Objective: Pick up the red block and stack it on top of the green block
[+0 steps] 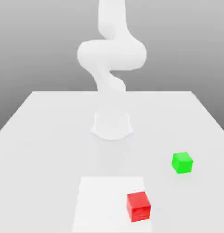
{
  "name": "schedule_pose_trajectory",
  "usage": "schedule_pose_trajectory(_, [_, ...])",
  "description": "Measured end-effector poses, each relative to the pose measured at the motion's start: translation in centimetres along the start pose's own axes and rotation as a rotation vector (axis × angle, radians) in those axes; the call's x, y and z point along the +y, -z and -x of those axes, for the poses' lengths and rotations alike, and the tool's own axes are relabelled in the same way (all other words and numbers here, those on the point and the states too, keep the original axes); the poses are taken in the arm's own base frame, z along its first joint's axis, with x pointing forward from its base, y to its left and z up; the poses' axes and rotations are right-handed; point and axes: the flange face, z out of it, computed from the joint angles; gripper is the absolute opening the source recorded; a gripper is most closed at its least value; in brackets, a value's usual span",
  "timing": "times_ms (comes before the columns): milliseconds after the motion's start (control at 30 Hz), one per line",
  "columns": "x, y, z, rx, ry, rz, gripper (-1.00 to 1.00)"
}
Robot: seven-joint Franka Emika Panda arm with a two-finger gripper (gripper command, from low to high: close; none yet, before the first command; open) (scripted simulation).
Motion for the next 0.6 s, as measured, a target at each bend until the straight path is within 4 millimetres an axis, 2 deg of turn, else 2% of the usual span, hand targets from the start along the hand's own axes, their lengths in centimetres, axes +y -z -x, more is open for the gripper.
schedule_pose_trajectory(133, [0.2,-8.7,1.8,-0.096,0.034,0.084,0.0])
schedule_pose_trajectory(300, [1.9,-18.5,5.5,-0.213,0.077,0.183,0.0])
schedule_pose_trajectory(467, [4.9,-27.0,10.5,-0.332,0.121,0.28,0.0])
schedule_pose_trajectory(600, [8.1,-32.7,15.5,-0.431,0.159,0.353,0.0])
